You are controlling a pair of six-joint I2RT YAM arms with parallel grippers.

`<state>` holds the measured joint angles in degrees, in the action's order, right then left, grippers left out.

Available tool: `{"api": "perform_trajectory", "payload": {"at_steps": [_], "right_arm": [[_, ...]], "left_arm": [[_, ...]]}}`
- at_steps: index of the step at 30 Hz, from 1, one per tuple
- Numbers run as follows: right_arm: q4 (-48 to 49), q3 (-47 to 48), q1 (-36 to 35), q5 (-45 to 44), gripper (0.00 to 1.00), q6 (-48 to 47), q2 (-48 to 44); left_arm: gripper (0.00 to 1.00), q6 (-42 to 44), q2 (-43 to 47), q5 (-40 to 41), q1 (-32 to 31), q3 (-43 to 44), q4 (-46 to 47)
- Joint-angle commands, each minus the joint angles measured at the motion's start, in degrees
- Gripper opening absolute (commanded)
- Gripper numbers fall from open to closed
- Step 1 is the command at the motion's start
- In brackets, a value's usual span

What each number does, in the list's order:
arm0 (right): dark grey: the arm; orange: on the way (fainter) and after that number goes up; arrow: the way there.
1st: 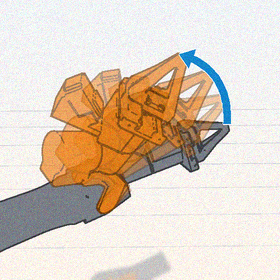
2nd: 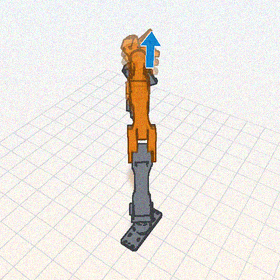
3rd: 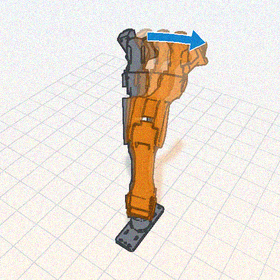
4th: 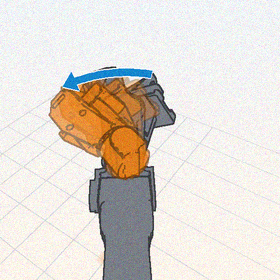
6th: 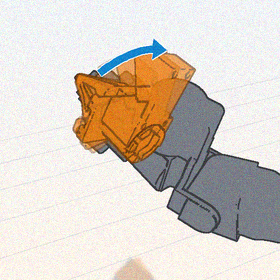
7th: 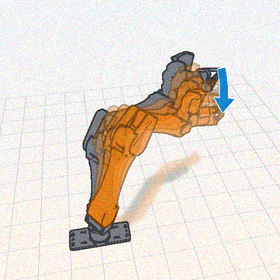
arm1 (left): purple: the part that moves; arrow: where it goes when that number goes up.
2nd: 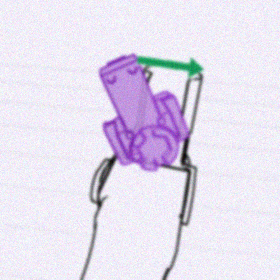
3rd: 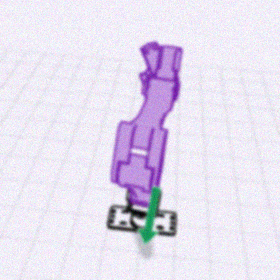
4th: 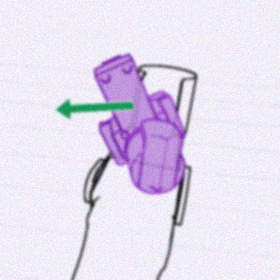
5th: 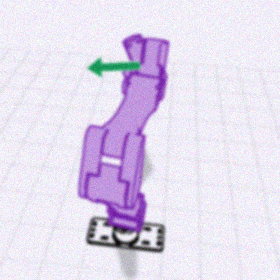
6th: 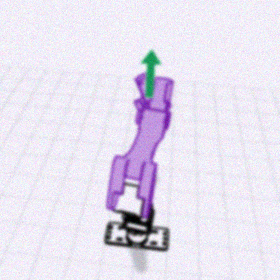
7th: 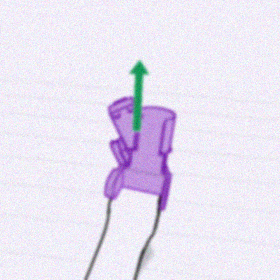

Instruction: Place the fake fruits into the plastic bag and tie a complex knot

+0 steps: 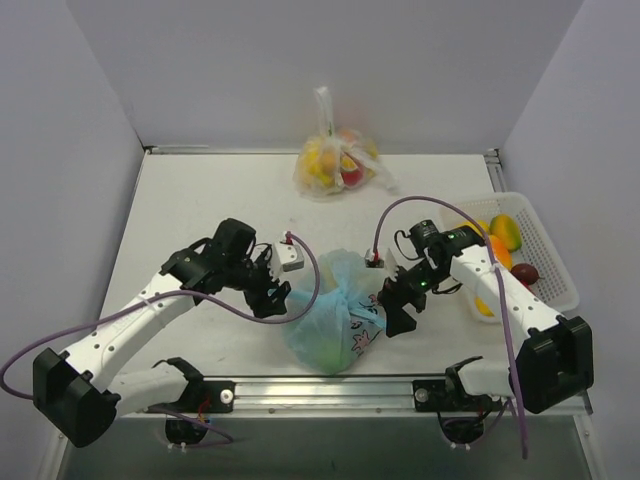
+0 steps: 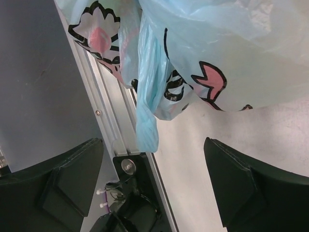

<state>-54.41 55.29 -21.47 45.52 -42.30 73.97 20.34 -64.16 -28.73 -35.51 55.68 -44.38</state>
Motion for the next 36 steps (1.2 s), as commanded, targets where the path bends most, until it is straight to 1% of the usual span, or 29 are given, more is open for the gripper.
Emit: {"api": "perform_trajectory", "payload": {"at_steps": [1,4,7,10,12,13,14,15,16,17,18,19,20,21,22,23,24,28,30,34,36], "right_arm": [[-2.8,1.1,-1.5,-2.4,0.88,2.1,0.5],[-2.5,0.4,-2.8,-1.8,0.88,2.7,1.2],[0.0,-0.4,-4.8,-2.1,0.86,4.7,1.3],[2.9,-0.3,-6.2,-3.5,0.82,5.9,2.7],[3.9,0.3,-6.5,-3.3,0.72,6.4,4.4],[3.9,0.4,-6.5,-3.2,0.64,6.4,4.9],[3.9,0.6,-6.5,-3.0,0.43,6.4,5.2],[3.7,0.7,-6.5,-3.1,0.35,6.6,5.4],[3.8,0.5,-6.5,-3.4,0.27,6.7,5.0],[3.5,0.5,-6.5,-3.6,0.14,6.7,4.7],[3.3,0.4,-6.4,-3.9,0.08,6.8,3.5],[3.0,0.3,-6.4,-4.1,0.0,6.9,2.8],[2.6,0.4,-6.0,-4.6,0.0,6.6,2.2],[1.3,0.5,-5.7,-5.0,0.0,6.0,1.0],[0.6,0.9,-5.3,-5.4,0.0,5.5,0.4],[-0.2,1.1,-4.9,-6.0,0.0,5.0,-0.1],[-1.8,1.4,-3.2,-6.2,0.0,3.8,-1.1],[-5.0,3.5,2.5,-7.5,0.0,1.3,-3.1],[-6.2,4.6,5.0,-8.6,0.0,0.4,-3.9],[-7.0,5.6,7.5,-10.2,0.0,-0.5,-4.5],[-7.2,6.3,8.2,-10.4,0.0,0.1,-4.3]], "left_arm": [[0.75,5.0,0.7,-0.2,-2.4,3.2,-0.4],[0.75,7.1,-0.6,1.8,-4.0,3.1,0.3],[0.75,8.4,-2.0,3.1,-4.1,2.7,1.4],[0.74,8.6,-3.4,4.0,-4.1,1.7,3.3],[0.72,8.8,-4.3,3.9,-4.1,1.5,4.1],[0.7,8.7,-4.6,3.9,-4.1,1.5,4.6],[0.68,8.7,-5.0,3.9,-4.1,1.4,4.8],[0.61,8.8,-5.2,4.1,-4.1,1.5,5.0],[0.57,8.8,-5.2,4.2,-4.0,1.6,5.0],[0.53,9.2,-5.1,4.1,-3.9,1.5,5.1],[0.46,9.7,-5.0,4.1,-3.7,1.4,5.0],[0.34,9.9,-5.0,4.3,-3.7,1.3,5.0],[0.26,10.2,-4.7,4.5,-3.4,1.0,4.7],[0.2,10.9,-4.7,4.5,-2.6,0.9,4.4],[0.08,11.0,-4.4,4.6,-2.0,1.0,4.0],[0.02,11.7,-4.1,4.3,-1.1,1.4,2.6],[0.0,12.0,-4.0,4.3,0.7,1.8,2.1],[0.0,13.9,-2.7,5.2,5.4,3.6,-1.1],[0.0,14.6,-2.2,7.6,6.8,4.3,-1.9],[0.0,15.4,-1.1,10.2,10.2,5.1,-2.8],[0.0,16.7,-0.5,11.1,10.5,5.4,-3.3]]}}
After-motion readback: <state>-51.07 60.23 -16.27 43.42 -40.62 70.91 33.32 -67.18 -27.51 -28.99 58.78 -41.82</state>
